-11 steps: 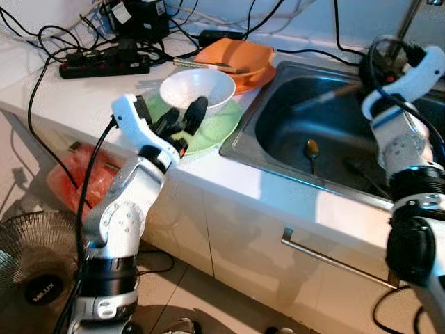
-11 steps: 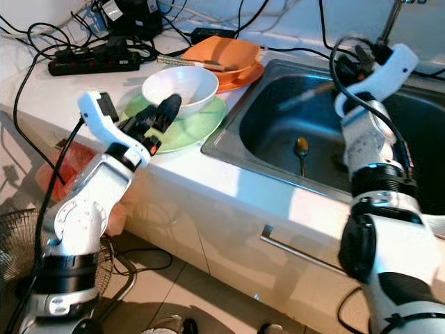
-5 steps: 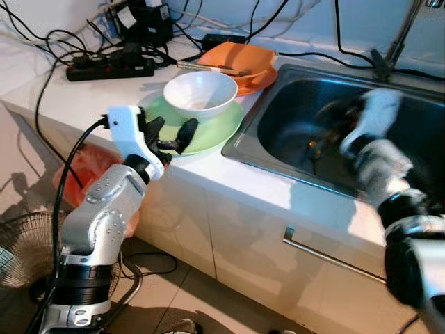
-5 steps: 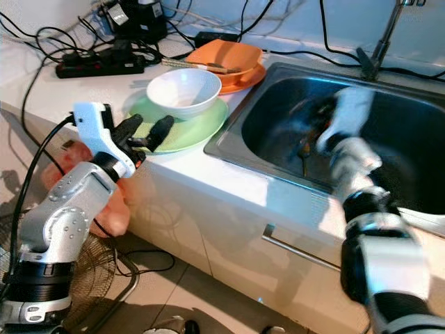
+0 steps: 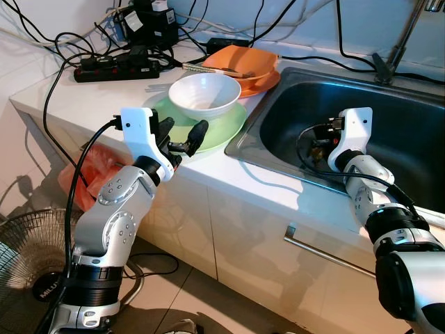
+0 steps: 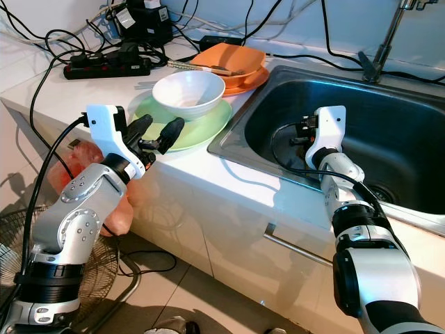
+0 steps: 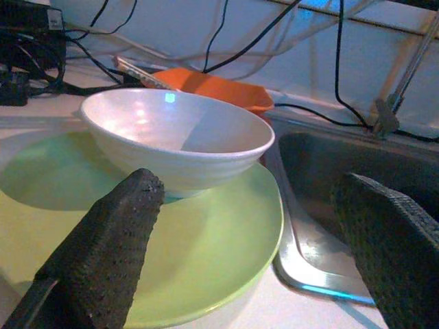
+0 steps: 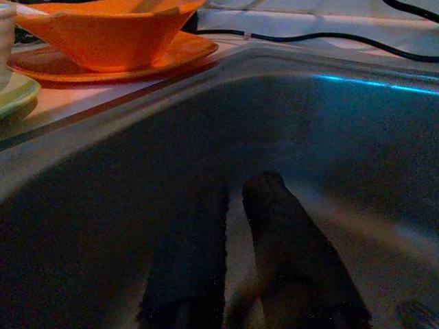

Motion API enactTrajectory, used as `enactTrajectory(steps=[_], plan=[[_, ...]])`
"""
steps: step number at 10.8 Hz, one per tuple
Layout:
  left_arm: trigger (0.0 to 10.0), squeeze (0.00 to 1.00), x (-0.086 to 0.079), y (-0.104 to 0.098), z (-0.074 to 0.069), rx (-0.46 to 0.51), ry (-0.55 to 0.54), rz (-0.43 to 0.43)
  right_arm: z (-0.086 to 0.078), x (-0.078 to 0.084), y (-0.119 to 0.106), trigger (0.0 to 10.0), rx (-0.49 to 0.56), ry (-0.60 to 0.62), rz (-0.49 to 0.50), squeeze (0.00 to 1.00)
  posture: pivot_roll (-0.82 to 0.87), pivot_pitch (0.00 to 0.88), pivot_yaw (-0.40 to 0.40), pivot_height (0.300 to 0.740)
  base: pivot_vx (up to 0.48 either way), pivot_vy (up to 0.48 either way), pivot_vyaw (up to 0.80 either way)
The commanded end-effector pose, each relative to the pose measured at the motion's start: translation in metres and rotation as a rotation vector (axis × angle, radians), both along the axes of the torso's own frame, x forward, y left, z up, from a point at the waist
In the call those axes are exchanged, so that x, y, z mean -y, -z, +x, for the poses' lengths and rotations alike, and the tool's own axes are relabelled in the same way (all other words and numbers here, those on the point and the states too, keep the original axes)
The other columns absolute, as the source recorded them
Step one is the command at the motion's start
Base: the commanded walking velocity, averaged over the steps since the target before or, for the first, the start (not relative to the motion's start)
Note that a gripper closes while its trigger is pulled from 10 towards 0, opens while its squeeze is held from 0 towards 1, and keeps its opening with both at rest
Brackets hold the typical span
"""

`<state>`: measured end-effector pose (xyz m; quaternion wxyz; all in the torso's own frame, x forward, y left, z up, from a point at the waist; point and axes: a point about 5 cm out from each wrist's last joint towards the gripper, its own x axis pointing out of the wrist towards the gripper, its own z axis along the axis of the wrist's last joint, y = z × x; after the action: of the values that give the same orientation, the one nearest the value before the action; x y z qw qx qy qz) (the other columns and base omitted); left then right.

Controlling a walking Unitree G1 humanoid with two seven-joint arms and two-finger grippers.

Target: Kitchen organization

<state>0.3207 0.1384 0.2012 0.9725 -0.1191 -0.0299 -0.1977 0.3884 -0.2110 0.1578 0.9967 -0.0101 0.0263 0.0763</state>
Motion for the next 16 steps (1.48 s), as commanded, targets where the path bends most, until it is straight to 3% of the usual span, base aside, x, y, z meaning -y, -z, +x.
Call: enactTrajectory(steps=[1,7,10,16], plan=[[10.0,0.0,-0.004,0.003,0.001,-0.009,-0.019,0.003,0.0,0.002,-0.002,10.0,0.01,-0.003,-0.019,1.0,0.09,0.012,0.071,0.74,0.0,0.0,0.0],[10.0,0.0,-0.004,0.004,0.0,-0.021,-0.032,-0.034,0.001,-0.004,-0.004,10.0,0.026,-0.02,-0.059,1.0,0.08,0.018,0.065,0.74,0.0,0.0,0.0],[10.0,0.0,-0.012,0.003,0.005,-0.04,-0.094,-0.071,0.004,0.002,-0.023,10.0,0.092,0.003,-0.158,1.0,0.08,0.017,0.055,0.74,0.0,0.0,0.0],[10.0,0.0,-0.034,0.001,0.012,-0.029,-0.228,-0.061,-0.001,-0.004,-0.066,10.0,0.272,0.041,-0.072,1.0,0.06,0.016,0.036,0.74,0.0,0.0,0.0]])
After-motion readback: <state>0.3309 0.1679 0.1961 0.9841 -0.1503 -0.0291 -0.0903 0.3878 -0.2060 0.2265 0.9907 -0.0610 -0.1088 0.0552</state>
